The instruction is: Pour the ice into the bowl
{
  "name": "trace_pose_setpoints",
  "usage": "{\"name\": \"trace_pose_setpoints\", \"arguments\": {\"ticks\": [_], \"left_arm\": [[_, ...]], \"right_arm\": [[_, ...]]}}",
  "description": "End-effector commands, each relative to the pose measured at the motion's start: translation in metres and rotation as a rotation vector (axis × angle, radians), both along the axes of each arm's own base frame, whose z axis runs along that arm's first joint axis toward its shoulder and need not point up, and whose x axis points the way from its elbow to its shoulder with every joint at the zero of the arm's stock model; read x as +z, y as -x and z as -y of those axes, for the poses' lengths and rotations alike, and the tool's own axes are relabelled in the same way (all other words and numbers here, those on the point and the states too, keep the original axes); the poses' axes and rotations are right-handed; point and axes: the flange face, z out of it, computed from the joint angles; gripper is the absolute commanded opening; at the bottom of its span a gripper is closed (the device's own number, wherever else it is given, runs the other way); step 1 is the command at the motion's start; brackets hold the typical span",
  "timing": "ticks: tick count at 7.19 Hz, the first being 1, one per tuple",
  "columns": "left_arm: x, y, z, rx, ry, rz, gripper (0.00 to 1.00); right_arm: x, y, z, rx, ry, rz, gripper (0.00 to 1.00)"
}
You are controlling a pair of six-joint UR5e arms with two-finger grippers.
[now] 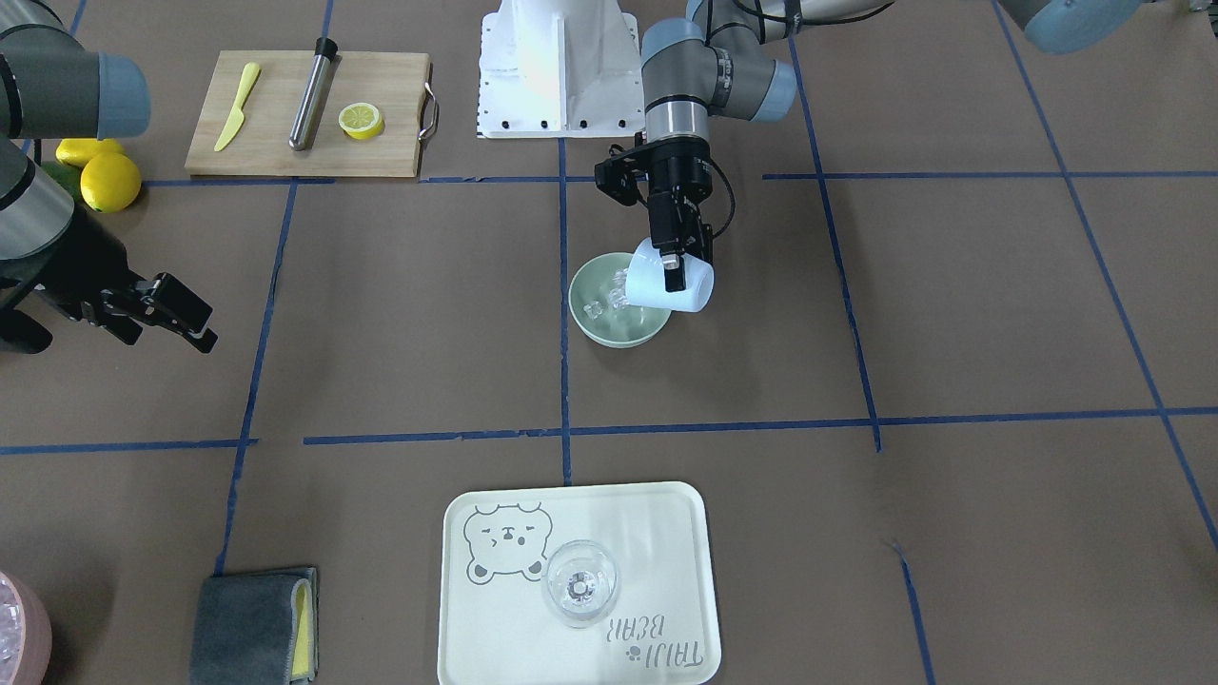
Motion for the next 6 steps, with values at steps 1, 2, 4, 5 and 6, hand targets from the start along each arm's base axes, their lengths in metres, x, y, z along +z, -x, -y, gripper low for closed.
{"name": "trace_pose_setpoints", "arguments": {"ticks": [1, 2, 4, 5, 6], "left_arm": [[0.002, -0.002, -0.002, -0.005, -0.009, 0.030, 0.00], [0.002, -0.002, -0.003, -0.004, -0.010, 0.031, 0.00], [-0.004, 0.004, -0.002, -0.011, -0.013, -0.012, 0.00], [-0.016, 0.017, -0.002, -0.026, -0.029, -0.125, 0.00], [-0.018, 0.029, -0.003, -0.031, -0.049, -0.233, 0.00]], "right_arm": [[0.000, 0.000, -0.001, 0.001, 0.006, 0.002, 1.00], [0.000, 0.000, -0.001, 0.001, 0.006, 0.002, 1.00], [-0.002, 0.000, 0.000, 0.001, 0.003, 0.005, 1.00], [-0.001, 0.000, 0.000, 0.002, 0.003, 0.003, 1.00], [-0.001, 0.000, 0.000, 0.002, 0.003, 0.003, 1.00]]}}
